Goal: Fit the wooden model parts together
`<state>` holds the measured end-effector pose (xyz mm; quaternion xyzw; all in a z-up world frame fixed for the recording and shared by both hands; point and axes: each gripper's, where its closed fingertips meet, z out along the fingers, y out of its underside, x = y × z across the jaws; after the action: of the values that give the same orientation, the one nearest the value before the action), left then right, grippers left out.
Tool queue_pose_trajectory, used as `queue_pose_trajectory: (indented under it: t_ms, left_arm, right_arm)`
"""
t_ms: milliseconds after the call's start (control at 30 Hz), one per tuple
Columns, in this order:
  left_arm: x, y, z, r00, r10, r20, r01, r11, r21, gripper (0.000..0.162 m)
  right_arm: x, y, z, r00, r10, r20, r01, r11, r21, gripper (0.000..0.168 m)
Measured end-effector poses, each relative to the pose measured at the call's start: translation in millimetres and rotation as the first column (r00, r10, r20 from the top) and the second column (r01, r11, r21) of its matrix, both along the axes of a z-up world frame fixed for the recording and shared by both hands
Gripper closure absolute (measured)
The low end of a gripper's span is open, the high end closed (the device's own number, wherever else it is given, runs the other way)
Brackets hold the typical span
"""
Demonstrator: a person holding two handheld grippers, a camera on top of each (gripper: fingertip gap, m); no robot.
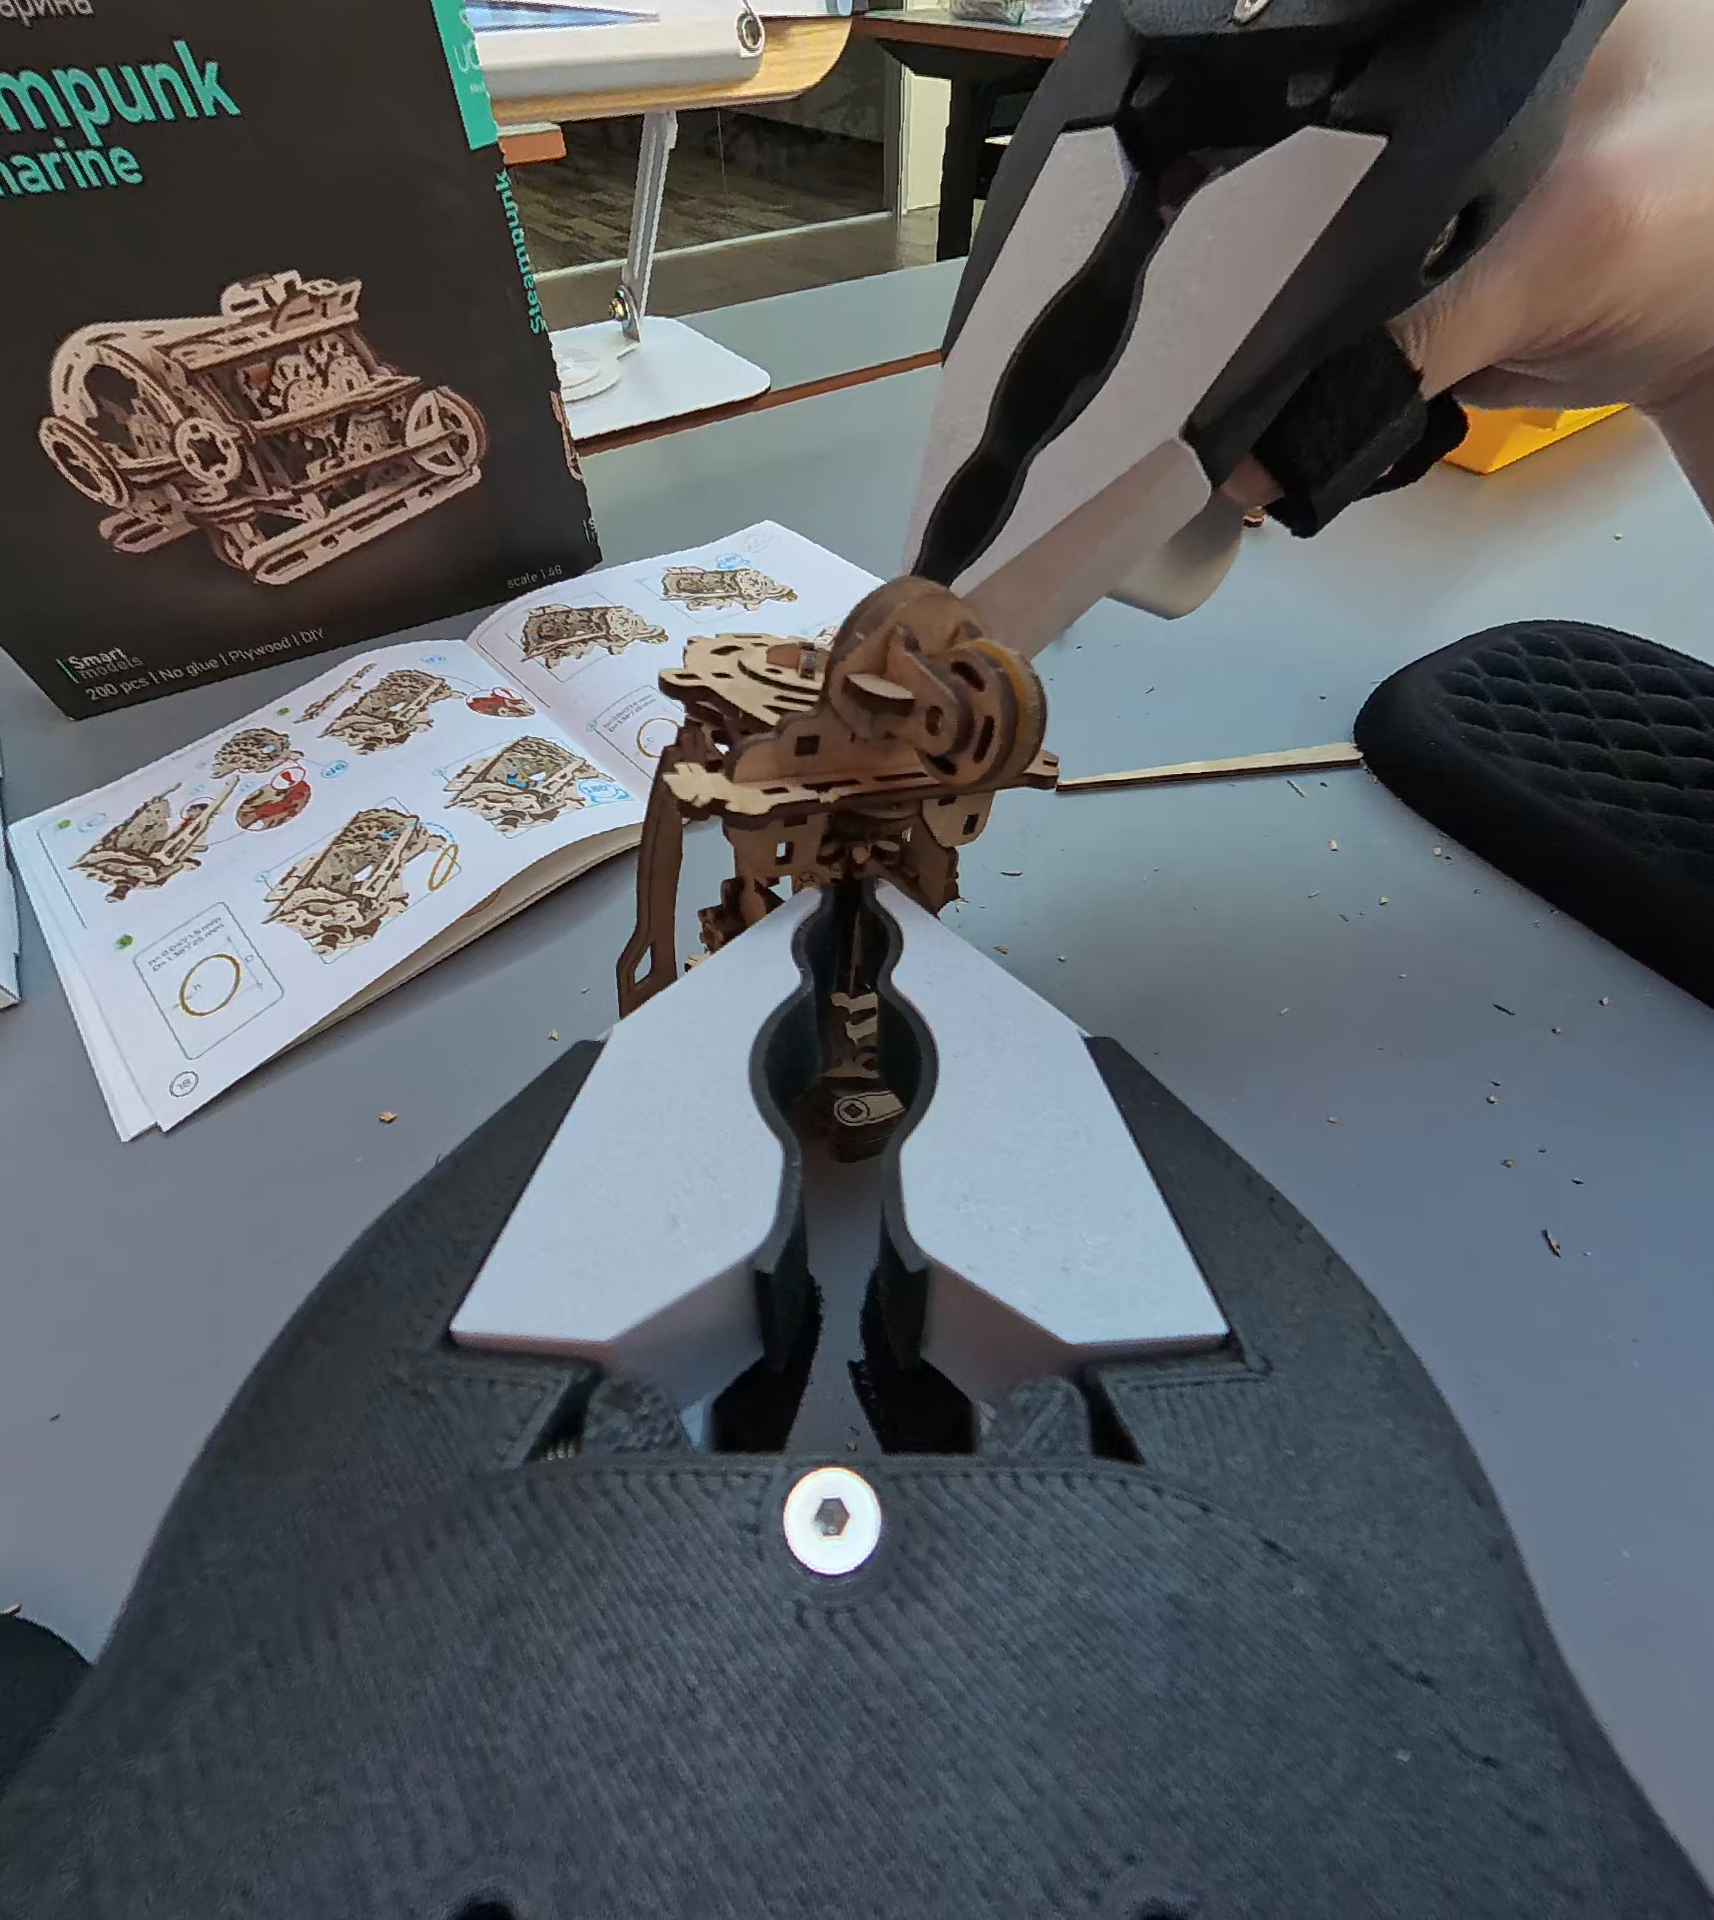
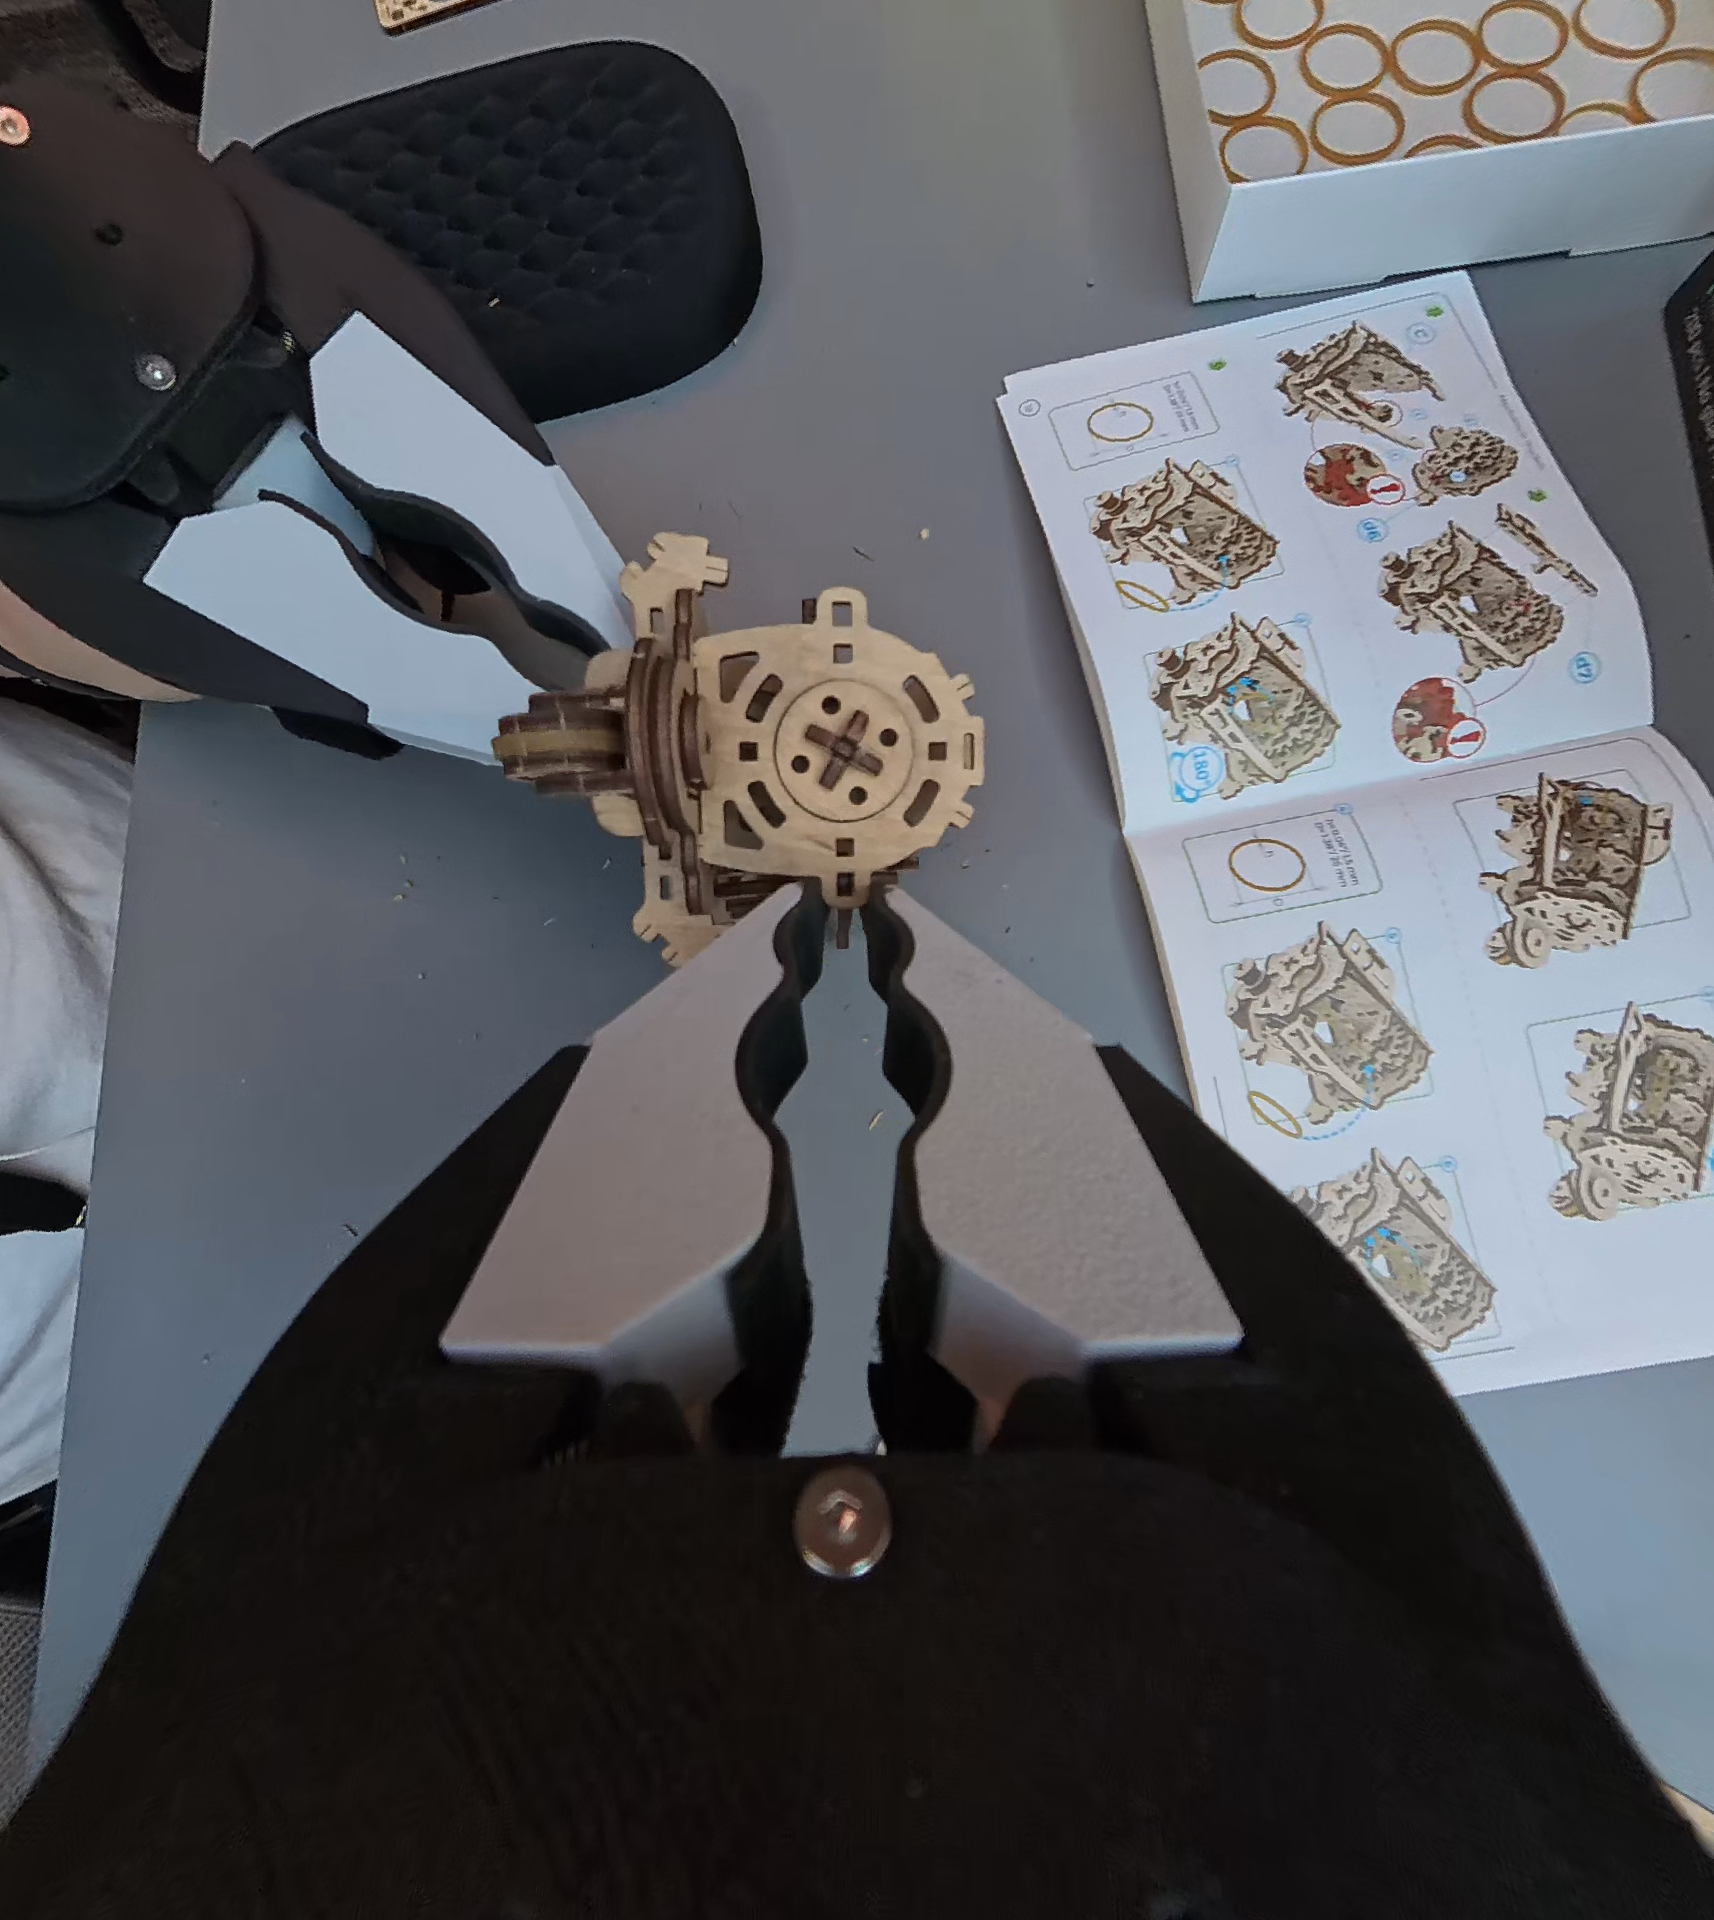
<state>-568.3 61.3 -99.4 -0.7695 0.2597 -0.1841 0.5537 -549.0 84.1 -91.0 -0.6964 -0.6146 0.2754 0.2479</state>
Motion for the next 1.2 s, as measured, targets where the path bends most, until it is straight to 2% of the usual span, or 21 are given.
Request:
queue_pose_trajectory:
  t_ms: [233,433,633,733,867,933,1067,1200]
  left_arm:
    - [-0.4,-0.3,0.0,1.0,-0.01,0.003,0.01,1.0,-0.005,0.162]
    - [-1.0,-1.4,-0.2,1.0,-0.019,0.001,0.019,1.0,-0.013,0.162]
    - [-11.2,-10.2,6.9,0.998,-0.065,0.01,0.066,0.997,-0.035,0.154]
    - [-20.7,-16.0,25.6,0.988,-0.143,0.056,0.144,0.99,-0.01,0.151]
    - [-30.2,-13.0,45.3,0.964,-0.256,0.064,0.255,0.966,0.031,0.137]
    - [-30.9,-12.0,55.3,0.948,-0.312,0.062,0.308,0.949,0.07,0.138]
    - [-23.8,-13.9,51.4,0.904,-0.422,-0.065,0.426,0.9,0.09,0.141]
    - [-19.8,-10.9,35.5,0.867,-0.433,-0.248,0.471,0.874,0.121,0.148]
  right_arm:
    - [-0.9,0.9,-0.1,0.999,0.038,0.031,-0.041,0.995,0.087,0.161]
    - [-2.0,0.6,0.1,0.999,0.035,0.029,-0.037,0.996,0.078,0.162]
    - [-1.1,0.5,-0.6,0.999,0.03,0.032,-0.032,0.997,0.065,0.162]
    - [-1.5,0.5,-0.4,0.999,0.027,0.029,-0.029,0.998,0.056,0.161]
    - [-2.0,0.2,-0.3,0.999,0.022,0.031,-0.024,0.999,0.048,0.161]
    - [-2.0,0.2,-0.4,0.999,0.022,0.034,-0.023,0.999,0.048,0.161]
    - [-2.0,0.0,-0.4,0.999,0.021,0.039,-0.023,0.999,0.046,0.161]
    - [-1.3,0.4,-0.7,0.999,0.022,0.043,-0.023,0.999,0.043,0.161]
